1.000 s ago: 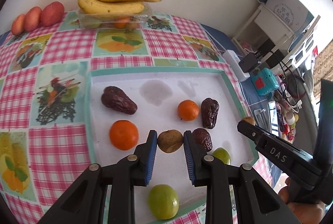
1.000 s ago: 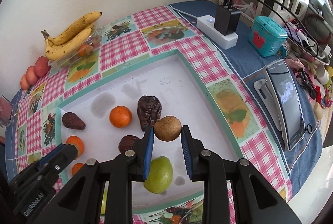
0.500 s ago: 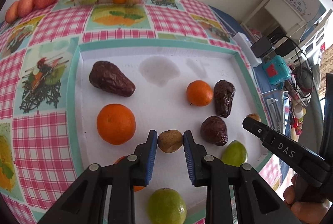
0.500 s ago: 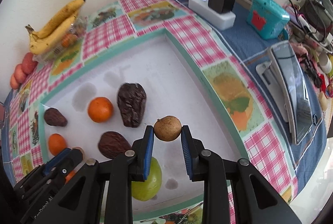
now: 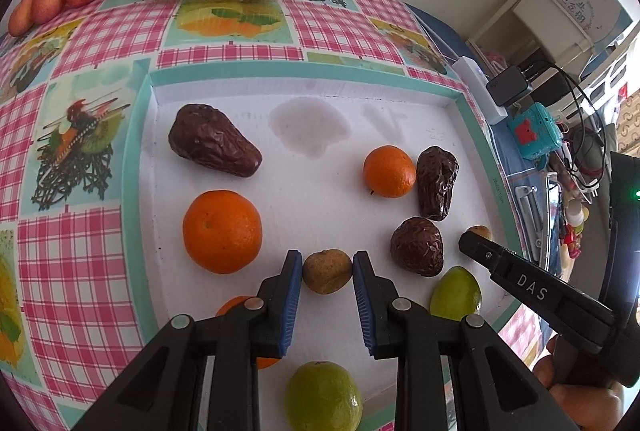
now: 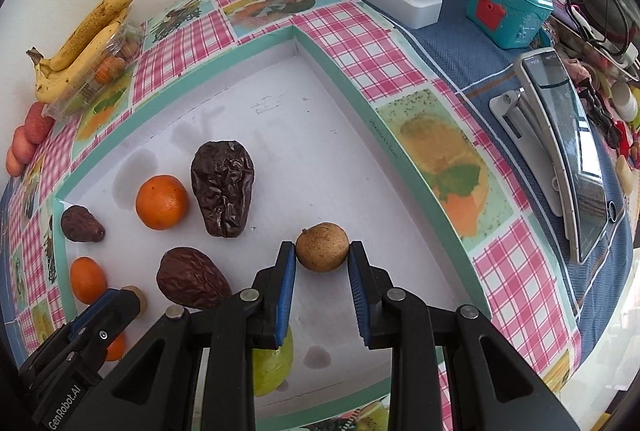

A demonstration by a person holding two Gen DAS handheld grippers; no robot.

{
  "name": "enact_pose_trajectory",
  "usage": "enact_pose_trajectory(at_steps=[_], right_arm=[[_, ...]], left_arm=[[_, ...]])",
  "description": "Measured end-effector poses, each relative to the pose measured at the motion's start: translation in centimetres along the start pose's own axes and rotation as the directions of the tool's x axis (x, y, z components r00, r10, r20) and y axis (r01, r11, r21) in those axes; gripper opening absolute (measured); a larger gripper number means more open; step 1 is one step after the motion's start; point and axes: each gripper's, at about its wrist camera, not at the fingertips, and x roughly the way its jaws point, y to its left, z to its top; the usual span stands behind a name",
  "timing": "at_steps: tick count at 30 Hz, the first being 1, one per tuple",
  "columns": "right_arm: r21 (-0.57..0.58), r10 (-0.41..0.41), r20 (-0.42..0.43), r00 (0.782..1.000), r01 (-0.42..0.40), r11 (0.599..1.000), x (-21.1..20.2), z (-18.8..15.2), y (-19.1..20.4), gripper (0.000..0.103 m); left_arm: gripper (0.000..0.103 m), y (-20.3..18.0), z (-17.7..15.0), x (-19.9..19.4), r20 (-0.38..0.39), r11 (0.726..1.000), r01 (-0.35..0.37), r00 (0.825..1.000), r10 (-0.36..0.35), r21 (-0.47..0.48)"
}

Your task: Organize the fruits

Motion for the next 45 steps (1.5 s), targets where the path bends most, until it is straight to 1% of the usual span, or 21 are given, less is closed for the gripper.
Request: enact_pose_trajectory(at_steps=[16, 18, 20, 24, 25, 26, 27, 28, 30, 32, 34, 36, 37, 38, 39, 41, 42, 43, 45], right_arm=[[-0.019, -0.024, -0.001, 1.000, 0.024, 1.000, 0.1, 0.1, 0.2, 0.028], [-0.018, -0.028, 0.001, 1.000, 0.028, 0.999, 0.1, 0.2, 0.2, 0.031], [-0.016, -0.031, 0.003, 1.000, 0.031, 0.999, 0.1, 0.2, 0.1, 0.037], [-0.012, -0.036, 0.005, 0.999, 0.036, 0.999, 0.0, 0.1, 0.0, 0.038], [-0.011, -0.040, 0.008, 0.999, 0.040, 0.999, -0.1, 0.1, 0.0, 0.040], [-0.010, -0.042, 0.013, 0.999, 0.042, 0.999, -0.2, 0.1, 0.0, 0.044], [-0.008, -0.043, 0.020, 0.999, 0.043, 0.999, -0.4, 0.1, 0.0, 0.047], [-0.007, -0.044, 0.029, 0.999, 0.044, 0.999, -0.7, 0.1, 0.0, 0.051], [-0.005, -0.043, 0.046, 0.998, 0.043, 0.999, -1.2, 0.1, 0.0, 0.052], [-0.006, -0.039, 0.057, 0.998, 0.040, 0.999, -1.6, 0.1, 0.1, 0.055], [-0.013, -0.044, 0.066, 0.997, 0.045, 0.999, -1.9, 0.0, 0.5, 0.060], [-0.025, -0.043, 0.074, 0.996, 0.045, 0.999, -2.2, -0.1, 1.0, 0.061], [-0.035, -0.038, 0.078, 0.996, 0.040, 0.999, -2.3, -0.2, 1.3, 0.064], [-0.043, -0.029, 0.080, 0.996, 0.032, 0.999, -2.4, -0.2, 1.6, 0.070], [-0.047, -0.024, 0.081, 0.996, 0.028, 0.999, -2.5, -0.4, 1.8, 0.072], [-0.062, -0.019, 0.080, 0.997, 0.024, 0.998, -2.6, -0.6, 2.4, 0.072], [-0.071, -0.018, 0.080, 0.997, 0.024, 0.997, -2.6, -0.7, 2.8, 0.072], [-0.079, -0.017, 0.081, 0.997, 0.024, 0.997, -2.7, -0.8, 3.2, 0.072], [-0.097, -0.010, 0.085, 0.996, 0.018, 0.995, -2.9, -1.0, 3.9, 0.074]], left_arm=[[0.030, -0.2, 0.0, 0.0, -0.020, 1.000, 0.007, 1.000, -0.006, 0.010], [0.030, -0.2, 0.0, 0.0, -0.021, 1.000, 0.008, 1.000, -0.007, 0.010], [0.030, -0.2, 0.0, -0.1, -0.022, 1.000, 0.009, 1.000, -0.009, 0.009], [0.031, -0.2, -0.1, -0.4, -0.019, 1.000, 0.013, 1.000, -0.013, 0.005], [0.033, -0.2, -0.1, -0.6, -0.018, 1.000, 0.014, 1.000, -0.014, 0.004], [0.035, -0.2, -0.1, -0.8, -0.015, 1.000, 0.017, 1.000, -0.016, 0.005], [0.040, -0.3, -0.2, -1.2, -0.011, 1.000, 0.021, 1.000, -0.021, 0.008], [0.049, -0.3, -0.2, -1.6, -0.004, 1.000, 0.024, 1.000, -0.024, 0.014], [0.060, -0.5, -0.1, -2.5, 0.018, 0.999, 0.019, 1.000, -0.019, 0.028], [0.062, -0.5, 0.1, -3.7, 0.049, 0.999, -0.011, 0.999, 0.009, 0.043], [0.074, 0.0, 0.3, -4.7, 0.072, 0.998, -0.044, 0.997, 0.041, 0.037], [0.082, 0.9, 0.5, -5.6, 0.088, 0.996, -0.090, 0.992, 0.089, 0.008], [0.083, 1.7, 0.6, -6.1, 0.097, 0.993, -0.113, 0.989, 0.114, -0.012], [0.084, 2.3, 0.6, -6.4, 0.101, 0.990, -0.137, 0.985, 0.139, -0.030], [0.086, 3.3, 0.7, -6.9, 0.103, 0.982, -0.182, 0.977, 0.187, -0.056], [0.093, 4.7, 0.7, -7.3, 0.107, 0.964, -0.249, 0.960, 0.258, -0.090], [0.099, 5.7, 0.7, -7.8, 0.112, 0.950, -0.290, 0.947, 0.303, -0.115], [0.103, 6.3, 0.6, -8.0, 0.114, 0.941, -0.311, 0.939, 0.326, -0.131], [0.103, 7.9, 0.5, -8.8, 0.120, 0.919, -0.353, 0.919, 0.376, -0.175]])
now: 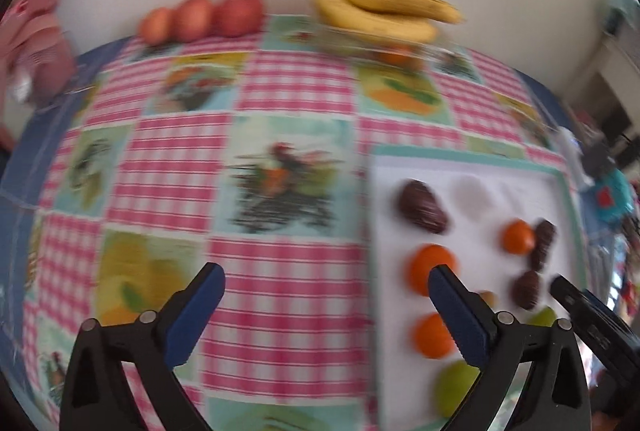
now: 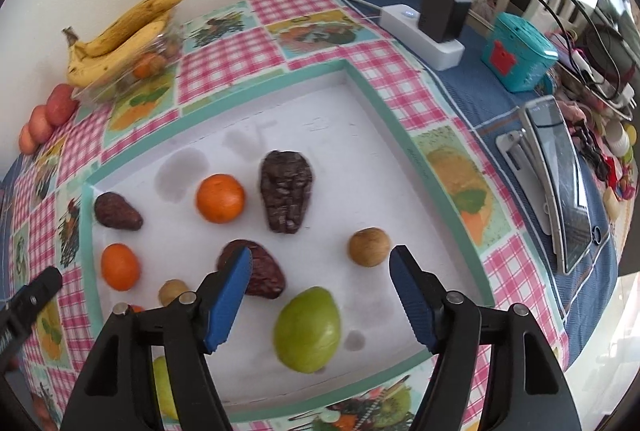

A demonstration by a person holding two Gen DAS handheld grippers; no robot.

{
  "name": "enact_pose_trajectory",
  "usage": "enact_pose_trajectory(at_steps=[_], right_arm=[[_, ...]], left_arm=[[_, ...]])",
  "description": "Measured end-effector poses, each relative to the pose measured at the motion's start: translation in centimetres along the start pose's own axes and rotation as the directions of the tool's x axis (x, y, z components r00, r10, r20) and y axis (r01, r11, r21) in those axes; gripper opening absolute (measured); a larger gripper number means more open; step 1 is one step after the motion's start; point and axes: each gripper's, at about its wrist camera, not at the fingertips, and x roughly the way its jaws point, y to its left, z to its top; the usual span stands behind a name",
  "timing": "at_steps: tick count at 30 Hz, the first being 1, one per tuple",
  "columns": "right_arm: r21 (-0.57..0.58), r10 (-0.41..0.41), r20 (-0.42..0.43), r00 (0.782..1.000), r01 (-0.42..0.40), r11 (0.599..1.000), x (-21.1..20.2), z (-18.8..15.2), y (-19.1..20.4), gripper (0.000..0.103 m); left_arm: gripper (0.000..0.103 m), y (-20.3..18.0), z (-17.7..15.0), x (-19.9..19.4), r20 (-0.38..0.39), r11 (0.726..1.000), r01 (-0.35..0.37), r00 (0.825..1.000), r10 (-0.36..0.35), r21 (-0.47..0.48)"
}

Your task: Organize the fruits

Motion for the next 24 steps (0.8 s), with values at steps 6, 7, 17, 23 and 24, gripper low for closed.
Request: enact_pose_trajectory(at_steps=[6, 7, 17, 23, 24], right_arm=[[-0.047, 0.019, 0.025, 1.000, -0.017, 0.999, -0.8, -0.2, 2.3, 0.083], [-0.055, 0.020, 0.028, 0.999, -0.019, 0.998, -0.9, -0.3, 2.6, 0.083], [-0.128, 0.102, 0.048, 0.994, -0.096, 0.987, -2.8, -2.6, 6.7, 0.095], [-0.184, 0.117, 0.062, 0.991, -0.104, 0.977, -4.2, -4.7, 8.4, 0.095], [-0.191, 0.121, 0.060, 0.991, -0.108, 0.976, -4.4, -5.0, 8.5, 0.095]], left_arm=[[0.103, 2.9, 0.1, -0.7, 0.038, 0.996, -0.079, 0.996, 0.081, -0.046], [0.103, 3.2, 0.1, -0.8, 0.044, 0.995, -0.080, 0.996, 0.082, -0.052], [0.103, 4.9, -0.2, -3.3, 0.109, 0.991, -0.120, 0.986, 0.125, -0.051], [0.103, 5.7, -1.2, -6.3, 0.168, 0.972, -0.230, 0.958, 0.234, -0.047], [0.103, 5.9, -1.6, -6.7, 0.176, 0.968, -0.245, 0.952, 0.250, -0.052]])
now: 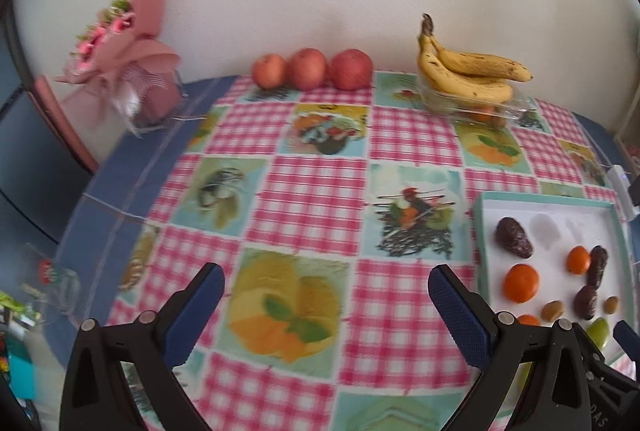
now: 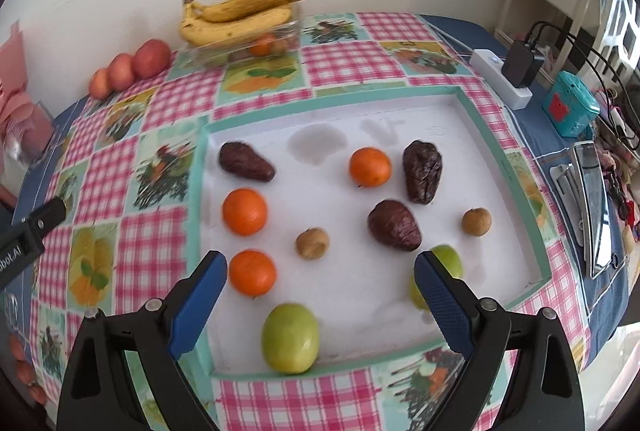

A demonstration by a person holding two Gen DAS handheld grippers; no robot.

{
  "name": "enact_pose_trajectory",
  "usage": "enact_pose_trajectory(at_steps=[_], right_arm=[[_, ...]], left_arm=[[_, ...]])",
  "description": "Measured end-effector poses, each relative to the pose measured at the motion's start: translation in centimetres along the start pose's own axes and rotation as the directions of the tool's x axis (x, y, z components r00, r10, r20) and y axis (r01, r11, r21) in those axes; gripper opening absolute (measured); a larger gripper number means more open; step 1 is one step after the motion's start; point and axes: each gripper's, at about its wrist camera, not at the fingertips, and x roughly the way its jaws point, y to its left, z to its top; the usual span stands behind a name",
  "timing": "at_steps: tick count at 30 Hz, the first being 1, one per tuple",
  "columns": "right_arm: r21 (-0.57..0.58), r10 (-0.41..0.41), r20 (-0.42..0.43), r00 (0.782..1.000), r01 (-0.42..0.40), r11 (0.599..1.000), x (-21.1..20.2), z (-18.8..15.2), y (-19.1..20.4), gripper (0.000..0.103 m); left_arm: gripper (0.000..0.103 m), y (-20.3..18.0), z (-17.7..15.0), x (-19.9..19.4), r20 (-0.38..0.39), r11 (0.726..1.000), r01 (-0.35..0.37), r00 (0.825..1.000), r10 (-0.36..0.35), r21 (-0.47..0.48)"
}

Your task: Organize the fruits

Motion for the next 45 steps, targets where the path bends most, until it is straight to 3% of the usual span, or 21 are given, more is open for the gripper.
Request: enact_pose_trajectory(at_steps=[5, 13, 23, 32, 45], right_arm=[[-0.027, -0.004, 0.000, 1.000, 0.004, 1.000, -0.7, -1.7, 0.7, 0.095], [-0.076, 0.013, 0.004, 1.000, -0.013, 0.997, -1.9, -3.6, 1.6, 0.095], [-0.073, 0.030, 0.057, 0.998, -0.026, 0.997, -3.8, -3.9, 1.5, 0.095], [-0.077, 0.039, 0.034, 0.999, -0.037, 0.996, -3.4, -3.8, 1.6, 0.095], [-0.104, 0.038, 0.019, 0.999, -0.036, 0.994, -3.1, -4.0, 2.3, 0.095]], left_arm=[[0.103, 1.1, -2.0, -1.3, 0.007, 0.994, -0.107, 0.994, 0.107, -0.012], [0.103, 2.6, -4.6, -2.3, -0.043, 0.997, -0.081, 0.996, 0.081, 0.002], [0.103, 3.9, -6.3, -4.2, -0.035, 0.999, -0.054, 0.998, 0.054, 0.009], [0.103, 4.4, -6.5, -3.0, -0.097, 0.999, -0.039, 0.995, 0.038, -0.008], [0.103, 3.8, -6.6, -2.8, -0.105, 0.999, -0.038, 0.994, 0.041, 0.031]])
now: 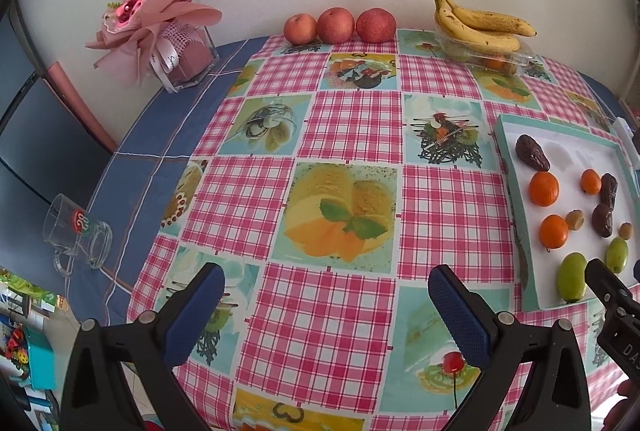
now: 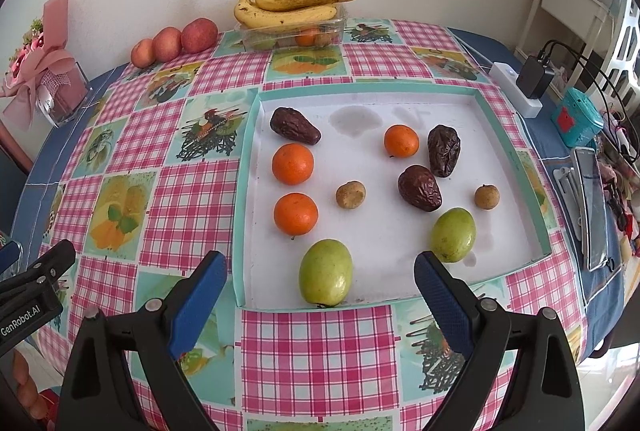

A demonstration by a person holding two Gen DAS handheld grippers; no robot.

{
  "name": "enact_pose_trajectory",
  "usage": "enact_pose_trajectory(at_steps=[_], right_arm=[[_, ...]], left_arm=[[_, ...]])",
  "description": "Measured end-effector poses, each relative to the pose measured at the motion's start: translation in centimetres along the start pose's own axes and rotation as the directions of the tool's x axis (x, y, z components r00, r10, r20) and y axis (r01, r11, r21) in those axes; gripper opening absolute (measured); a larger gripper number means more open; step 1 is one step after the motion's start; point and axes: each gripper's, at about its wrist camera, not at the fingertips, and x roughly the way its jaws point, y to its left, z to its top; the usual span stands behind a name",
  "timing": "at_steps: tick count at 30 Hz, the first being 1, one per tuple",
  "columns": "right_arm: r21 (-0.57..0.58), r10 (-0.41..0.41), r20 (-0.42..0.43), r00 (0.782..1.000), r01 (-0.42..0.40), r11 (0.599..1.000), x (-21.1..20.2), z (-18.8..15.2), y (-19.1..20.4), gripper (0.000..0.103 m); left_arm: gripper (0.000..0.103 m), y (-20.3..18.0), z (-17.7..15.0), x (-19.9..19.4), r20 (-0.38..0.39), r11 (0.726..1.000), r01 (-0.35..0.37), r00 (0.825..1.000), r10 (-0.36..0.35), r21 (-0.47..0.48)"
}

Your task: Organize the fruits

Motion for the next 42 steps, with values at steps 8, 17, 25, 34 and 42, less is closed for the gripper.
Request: enact_pose_trajectory(at_steps=[8, 17, 25, 34, 42], right_arm=[[-0.005, 0.000, -0.007, 1.000, 0.000, 1.000, 0.13, -0.06, 0.07, 0.095], [-0.012, -0.003, -0.013, 1.000, 0.003, 1.000, 0.22, -0.05, 0.32, 0.095], [-0.018, -0.005, -0.020, 1.000, 0.005, 1.000, 0.37, -0.07, 0.42, 0.095], [-0.023, -0.006, -0.023, 1.000, 0.006, 1.000, 0.44, -0.10, 0.52, 0.095], [-0.023, -0.006, -0.024, 1.000, 0.006, 1.000, 0.48, -0.08, 0.51, 0.095]], left_arm=[[0.103, 0.20, -0.04, 0.24, -0.008, 1.000, -0.001, 1.000, 0.001, 0.002], [0.103, 0.21, -0.09, 0.30, -0.010, 1.000, -0.001, 1.000, 0.002, 0.003], [0.103, 0.20, -0.15, 0.40, -0.013, 1.000, -0.003, 1.000, 0.003, 0.007], [0.103, 0.22, -0.17, 0.54, -0.014, 1.000, -0.002, 1.000, 0.002, 0.011], [0.103, 0.24, -0.21, 0.57, -0.014, 1.000, -0.001, 1.000, 0.001, 0.013]])
